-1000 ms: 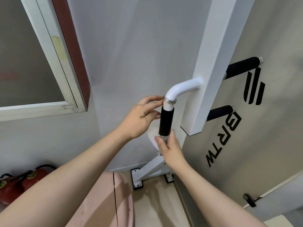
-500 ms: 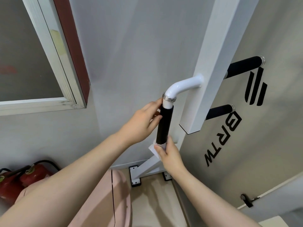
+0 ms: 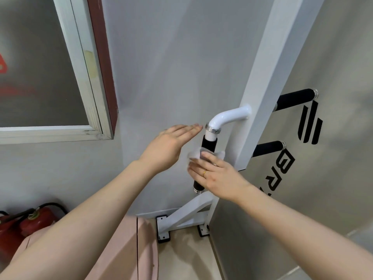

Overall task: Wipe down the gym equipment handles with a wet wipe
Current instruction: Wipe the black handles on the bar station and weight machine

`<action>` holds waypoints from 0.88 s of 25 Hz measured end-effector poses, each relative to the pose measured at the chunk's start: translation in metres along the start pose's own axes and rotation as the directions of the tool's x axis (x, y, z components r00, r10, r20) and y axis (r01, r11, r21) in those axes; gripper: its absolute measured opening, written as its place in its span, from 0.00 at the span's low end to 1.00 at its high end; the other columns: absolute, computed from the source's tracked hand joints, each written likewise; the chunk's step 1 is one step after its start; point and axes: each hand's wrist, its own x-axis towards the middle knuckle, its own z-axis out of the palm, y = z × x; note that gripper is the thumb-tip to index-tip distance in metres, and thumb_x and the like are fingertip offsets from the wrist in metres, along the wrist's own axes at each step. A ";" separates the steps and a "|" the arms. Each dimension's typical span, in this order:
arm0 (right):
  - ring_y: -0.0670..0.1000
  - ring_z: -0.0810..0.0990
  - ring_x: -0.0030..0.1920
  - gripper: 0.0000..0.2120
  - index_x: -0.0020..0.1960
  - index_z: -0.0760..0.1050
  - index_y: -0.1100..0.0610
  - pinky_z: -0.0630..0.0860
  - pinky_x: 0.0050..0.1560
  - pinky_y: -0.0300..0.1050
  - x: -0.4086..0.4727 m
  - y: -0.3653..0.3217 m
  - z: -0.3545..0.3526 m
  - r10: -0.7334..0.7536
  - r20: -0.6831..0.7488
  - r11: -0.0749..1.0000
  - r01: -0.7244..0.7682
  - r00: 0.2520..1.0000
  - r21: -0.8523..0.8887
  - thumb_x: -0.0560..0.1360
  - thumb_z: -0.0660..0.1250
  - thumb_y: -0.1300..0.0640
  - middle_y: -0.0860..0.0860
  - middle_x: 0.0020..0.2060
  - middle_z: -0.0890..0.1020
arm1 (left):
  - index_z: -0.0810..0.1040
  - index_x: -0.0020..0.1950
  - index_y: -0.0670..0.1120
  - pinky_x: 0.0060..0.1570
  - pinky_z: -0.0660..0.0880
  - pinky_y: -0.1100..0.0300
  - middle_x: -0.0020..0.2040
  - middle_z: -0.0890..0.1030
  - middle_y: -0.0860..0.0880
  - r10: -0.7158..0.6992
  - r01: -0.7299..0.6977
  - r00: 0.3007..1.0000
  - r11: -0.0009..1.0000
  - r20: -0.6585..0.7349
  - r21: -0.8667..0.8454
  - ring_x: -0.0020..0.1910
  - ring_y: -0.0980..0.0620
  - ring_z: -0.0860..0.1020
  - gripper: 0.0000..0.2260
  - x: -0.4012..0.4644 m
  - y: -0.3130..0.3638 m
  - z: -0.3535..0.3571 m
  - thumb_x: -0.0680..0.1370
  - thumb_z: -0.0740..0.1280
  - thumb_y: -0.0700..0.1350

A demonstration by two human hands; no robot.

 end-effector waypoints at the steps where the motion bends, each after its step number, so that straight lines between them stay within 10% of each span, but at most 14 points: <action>1: 0.52 0.79 0.58 0.17 0.53 0.80 0.55 0.53 0.72 0.53 0.005 0.006 0.001 -0.125 0.093 0.988 0.133 0.988 -0.081 0.75 0.54 0.62 0.50 0.49 0.85 | 0.65 0.71 0.47 0.58 0.74 0.48 0.69 0.71 0.48 -0.017 0.015 0.999 0.998 0.028 0.063 0.64 0.45 0.72 0.32 -0.002 -0.002 -0.001 0.67 0.44 0.36; 3: 0.54 0.81 0.54 0.11 0.48 0.81 0.55 0.54 0.71 0.53 0.022 0.028 -0.005 -0.250 0.214 0.946 0.285 0.944 -0.152 0.71 0.62 0.56 0.50 0.44 0.85 | 0.68 0.70 0.46 0.54 0.75 0.50 0.69 0.72 0.45 -0.009 0.001 0.999 0.981 0.040 0.196 0.63 0.43 0.75 0.29 -0.008 -0.006 0.000 0.69 0.51 0.34; 7: 0.58 0.79 0.56 0.18 0.51 0.81 0.59 0.60 0.68 0.52 0.040 0.039 -0.016 -0.036 0.232 0.971 0.089 0.972 -0.220 0.72 0.63 0.47 0.54 0.47 0.84 | 0.76 0.61 0.46 0.44 0.78 0.57 0.61 0.79 0.44 0.037 -0.040 0.999 0.921 0.015 0.386 0.53 0.46 0.81 0.32 -0.012 -0.003 -0.007 0.58 0.73 0.32; 11: 0.57 0.70 0.67 0.22 0.67 0.69 0.59 0.51 0.73 0.57 0.017 0.002 -0.006 -0.341 0.457 0.864 0.466 0.821 -0.191 0.77 0.56 0.51 0.52 0.62 0.77 | 0.69 0.68 0.47 0.58 0.73 0.55 0.67 0.74 0.43 0.112 -0.089 0.993 0.874 -0.020 0.478 0.62 0.45 0.76 0.31 -0.010 0.003 -0.018 0.65 0.60 0.33; 16: 0.57 0.79 0.58 0.15 0.52 0.81 0.57 0.60 0.69 0.53 0.021 0.028 -0.010 -0.109 0.166 0.960 0.147 0.980 -0.239 0.69 0.63 0.55 0.52 0.47 0.84 | 0.59 0.73 0.47 0.69 0.56 0.52 0.72 0.66 0.44 0.098 -0.097 0.995 0.831 0.029 0.548 0.71 0.43 0.66 0.32 -0.005 0.010 -0.020 0.68 0.50 0.34; 19: 0.51 0.81 0.53 0.14 0.49 0.83 0.51 0.65 0.67 0.49 -0.002 -0.018 0.005 -0.269 0.300 0.942 0.315 0.915 -0.117 0.65 0.67 0.51 0.46 0.44 0.85 | 0.59 0.73 0.46 0.69 0.60 0.53 0.72 0.67 0.45 0.066 -0.066 0.998 0.894 0.015 0.443 0.70 0.44 0.67 0.30 -0.001 0.017 -0.013 0.70 0.51 0.35; 22: 0.51 0.82 0.41 0.05 0.38 0.81 0.53 0.65 0.65 0.46 0.010 -0.008 0.002 -0.211 0.049 0.977 0.208 0.976 0.051 0.67 0.67 0.61 0.47 0.33 0.82 | 0.61 0.73 0.47 0.65 0.64 0.61 0.70 0.69 0.47 -0.129 0.134 0.987 0.990 0.093 -0.051 0.68 0.47 0.69 0.21 0.005 0.035 -0.010 0.80 0.55 0.41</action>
